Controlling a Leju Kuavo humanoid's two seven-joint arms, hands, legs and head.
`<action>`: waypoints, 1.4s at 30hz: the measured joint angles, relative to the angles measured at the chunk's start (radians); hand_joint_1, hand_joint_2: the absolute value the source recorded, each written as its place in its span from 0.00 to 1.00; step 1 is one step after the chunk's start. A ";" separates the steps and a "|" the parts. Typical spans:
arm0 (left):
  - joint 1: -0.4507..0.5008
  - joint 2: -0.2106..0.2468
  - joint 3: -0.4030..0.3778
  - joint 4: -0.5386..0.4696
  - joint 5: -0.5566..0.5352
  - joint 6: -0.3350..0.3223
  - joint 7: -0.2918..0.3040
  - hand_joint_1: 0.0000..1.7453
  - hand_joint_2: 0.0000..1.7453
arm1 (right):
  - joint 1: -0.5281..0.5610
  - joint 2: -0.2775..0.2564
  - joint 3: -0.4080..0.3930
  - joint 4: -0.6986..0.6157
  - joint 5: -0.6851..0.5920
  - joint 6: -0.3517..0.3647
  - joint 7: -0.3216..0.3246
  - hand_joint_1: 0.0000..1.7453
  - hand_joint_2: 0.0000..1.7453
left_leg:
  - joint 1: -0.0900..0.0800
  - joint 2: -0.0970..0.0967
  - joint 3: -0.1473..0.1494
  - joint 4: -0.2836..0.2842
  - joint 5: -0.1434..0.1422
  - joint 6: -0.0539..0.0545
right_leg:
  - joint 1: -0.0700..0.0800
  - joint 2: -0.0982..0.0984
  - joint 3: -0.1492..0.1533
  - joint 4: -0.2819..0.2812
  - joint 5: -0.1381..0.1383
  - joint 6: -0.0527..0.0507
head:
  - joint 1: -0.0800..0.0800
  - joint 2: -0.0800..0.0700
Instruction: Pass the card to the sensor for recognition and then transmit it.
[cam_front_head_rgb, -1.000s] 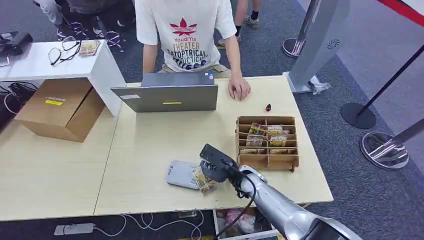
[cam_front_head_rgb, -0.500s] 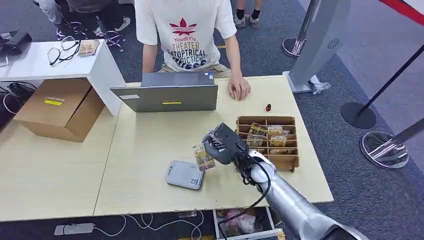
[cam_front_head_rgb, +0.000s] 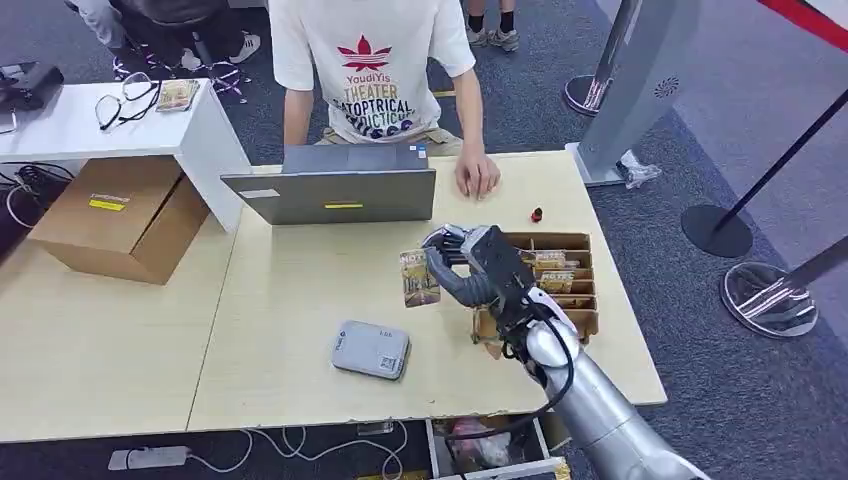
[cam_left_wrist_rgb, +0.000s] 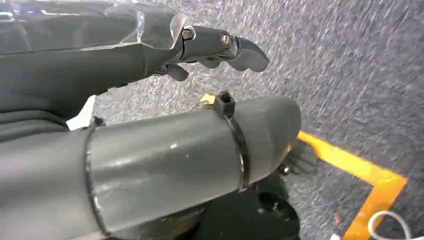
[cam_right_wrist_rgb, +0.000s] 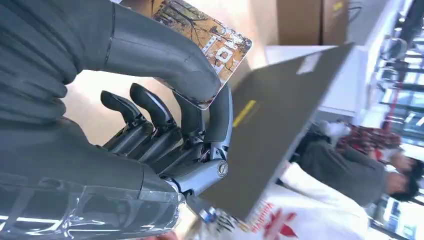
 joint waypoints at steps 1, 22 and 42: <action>0.000 0.007 -0.011 0.000 -0.003 -0.027 0.015 0.00 0.00 | -0.001 0.000 -0.007 -0.014 0.003 -0.006 -0.003 1.00 1.00 | 0.000 0.000 0.000 0.000 0.000 0.000 | 0.000 0.000 0.000 0.000 0.000 0.000 | 0.000 0.000; -0.029 0.048 -0.075 0.000 -0.036 -0.042 0.067 0.00 0.00 | -0.218 0.004 -0.143 -0.023 0.155 -0.114 0.045 1.00 1.00 | 0.000 0.000 0.000 0.000 0.001 0.000 | 0.000 0.000 0.000 0.000 0.000 0.000 | 0.000 0.000; -0.049 0.044 -0.099 0.000 -0.029 -0.012 0.037 0.00 0.00 | -0.462 0.068 -0.159 0.391 0.238 -0.132 0.069 1.00 1.00 | 0.000 -0.001 -0.001 0.000 0.001 0.000 | 0.000 -0.001 0.000 0.001 0.000 0.000 | 0.000 0.000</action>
